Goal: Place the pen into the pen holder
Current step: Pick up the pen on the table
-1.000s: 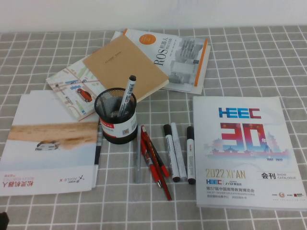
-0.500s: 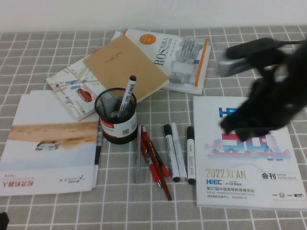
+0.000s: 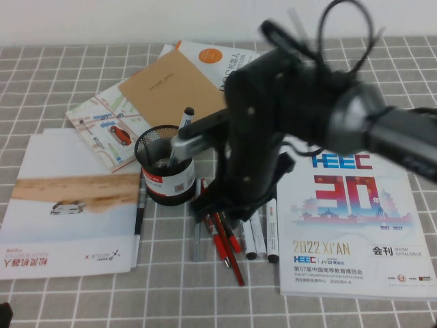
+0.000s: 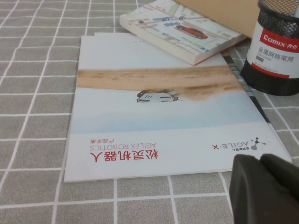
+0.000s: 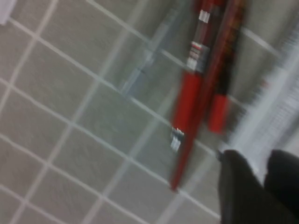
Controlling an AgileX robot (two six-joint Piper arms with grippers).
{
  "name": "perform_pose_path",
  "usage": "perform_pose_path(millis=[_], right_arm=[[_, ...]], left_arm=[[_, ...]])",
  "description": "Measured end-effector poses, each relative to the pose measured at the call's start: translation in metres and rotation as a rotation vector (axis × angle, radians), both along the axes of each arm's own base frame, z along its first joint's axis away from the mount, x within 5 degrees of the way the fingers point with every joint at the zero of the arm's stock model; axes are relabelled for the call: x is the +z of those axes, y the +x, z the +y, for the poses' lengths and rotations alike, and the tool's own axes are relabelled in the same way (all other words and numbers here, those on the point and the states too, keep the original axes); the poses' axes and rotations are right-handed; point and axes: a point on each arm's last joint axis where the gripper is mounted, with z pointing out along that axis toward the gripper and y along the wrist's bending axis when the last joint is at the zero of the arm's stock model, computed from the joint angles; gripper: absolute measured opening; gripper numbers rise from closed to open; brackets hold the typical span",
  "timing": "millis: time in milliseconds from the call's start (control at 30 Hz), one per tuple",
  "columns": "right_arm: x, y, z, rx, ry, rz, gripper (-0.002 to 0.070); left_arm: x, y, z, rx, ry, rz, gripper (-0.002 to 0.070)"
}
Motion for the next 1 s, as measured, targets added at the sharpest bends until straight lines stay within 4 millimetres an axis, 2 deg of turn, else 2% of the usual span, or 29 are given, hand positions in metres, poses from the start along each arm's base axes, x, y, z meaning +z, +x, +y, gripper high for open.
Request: perform_pose_path(millis=[133, 267, 600, 1000], right_arm=[[-0.017, 0.002, 0.022, -0.017, -0.007, 0.017, 0.0198], [-0.033, 0.008, 0.038, -0.101, 0.039, 0.014, 0.0239], [-0.056, 0.021, 0.060, -0.248, 0.187, 0.017, 0.0237], [-0.069, 0.025, 0.057, -0.312, 0.128, 0.000, 0.0214]], left_arm=[[0.000, 0.000, 0.000, 0.000, 0.000, 0.000, -0.0003], [0.000, 0.000, 0.000, 0.000, 0.000, 0.000, -0.0003], [0.000, 0.000, 0.000, 0.000, 0.000, 0.000, -0.0003], [0.000, 0.000, 0.000, 0.000, 0.000, 0.000, -0.0003]])
